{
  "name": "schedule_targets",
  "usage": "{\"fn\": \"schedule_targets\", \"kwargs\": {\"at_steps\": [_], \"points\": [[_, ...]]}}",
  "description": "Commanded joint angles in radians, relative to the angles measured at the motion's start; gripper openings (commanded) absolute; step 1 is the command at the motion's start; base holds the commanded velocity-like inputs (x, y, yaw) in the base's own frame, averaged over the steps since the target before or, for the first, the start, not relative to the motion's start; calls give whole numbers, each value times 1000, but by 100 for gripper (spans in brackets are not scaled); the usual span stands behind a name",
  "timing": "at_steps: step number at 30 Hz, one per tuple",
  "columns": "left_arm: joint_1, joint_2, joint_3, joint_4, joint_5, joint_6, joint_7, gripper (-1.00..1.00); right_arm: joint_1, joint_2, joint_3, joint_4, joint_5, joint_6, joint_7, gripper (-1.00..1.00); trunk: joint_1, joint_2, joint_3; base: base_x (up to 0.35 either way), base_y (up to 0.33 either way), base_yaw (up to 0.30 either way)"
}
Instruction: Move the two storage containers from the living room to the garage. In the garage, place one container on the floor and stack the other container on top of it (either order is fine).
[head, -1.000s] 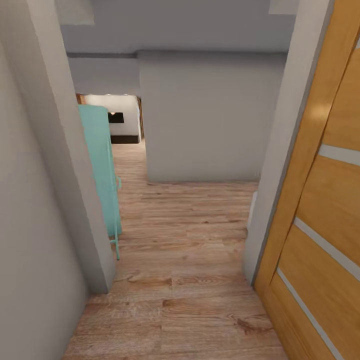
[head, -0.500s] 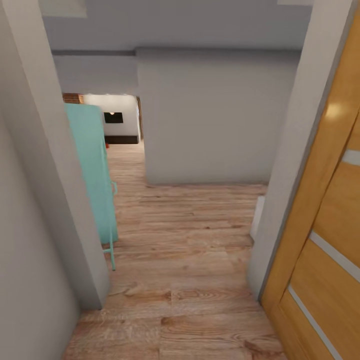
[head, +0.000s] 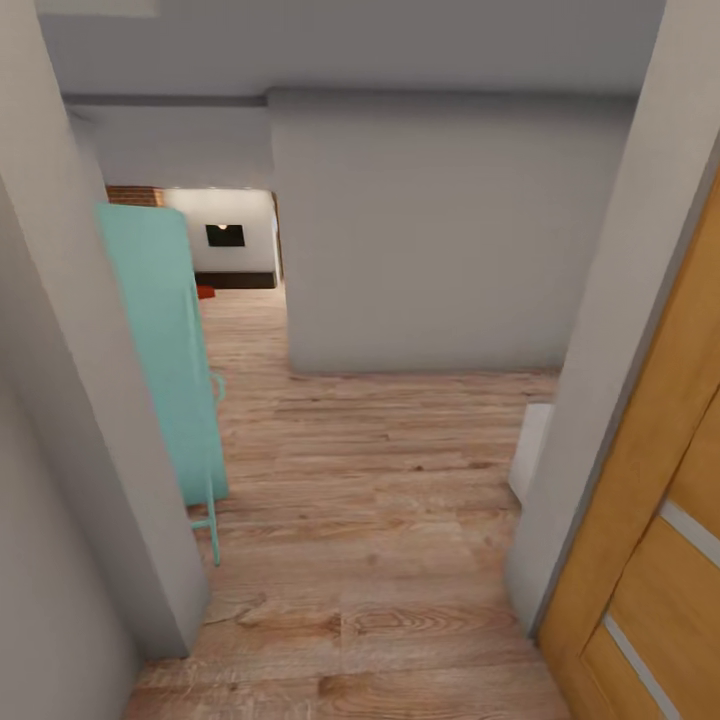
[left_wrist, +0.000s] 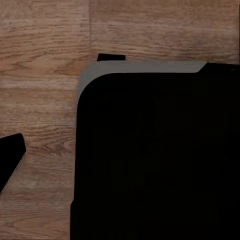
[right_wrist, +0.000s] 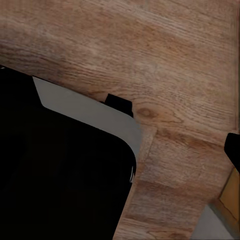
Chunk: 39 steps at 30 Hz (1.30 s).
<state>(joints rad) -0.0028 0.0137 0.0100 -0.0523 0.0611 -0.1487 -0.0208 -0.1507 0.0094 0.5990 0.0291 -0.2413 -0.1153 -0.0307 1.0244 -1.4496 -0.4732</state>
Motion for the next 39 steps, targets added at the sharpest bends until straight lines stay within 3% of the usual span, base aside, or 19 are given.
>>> {"fn": "schedule_targets", "kwargs": {"at_steps": [1,39], "points": [[0,0,1,0,6,-2,-2,100,-1,1,8,3,-9,-6,-2,100,1,0,-1,323,0,0],[0,0,2,4,6,-5,-4,100,-1,0,8,3,-10,-7,-2,100,1,0,-1,322,0,0]]}}
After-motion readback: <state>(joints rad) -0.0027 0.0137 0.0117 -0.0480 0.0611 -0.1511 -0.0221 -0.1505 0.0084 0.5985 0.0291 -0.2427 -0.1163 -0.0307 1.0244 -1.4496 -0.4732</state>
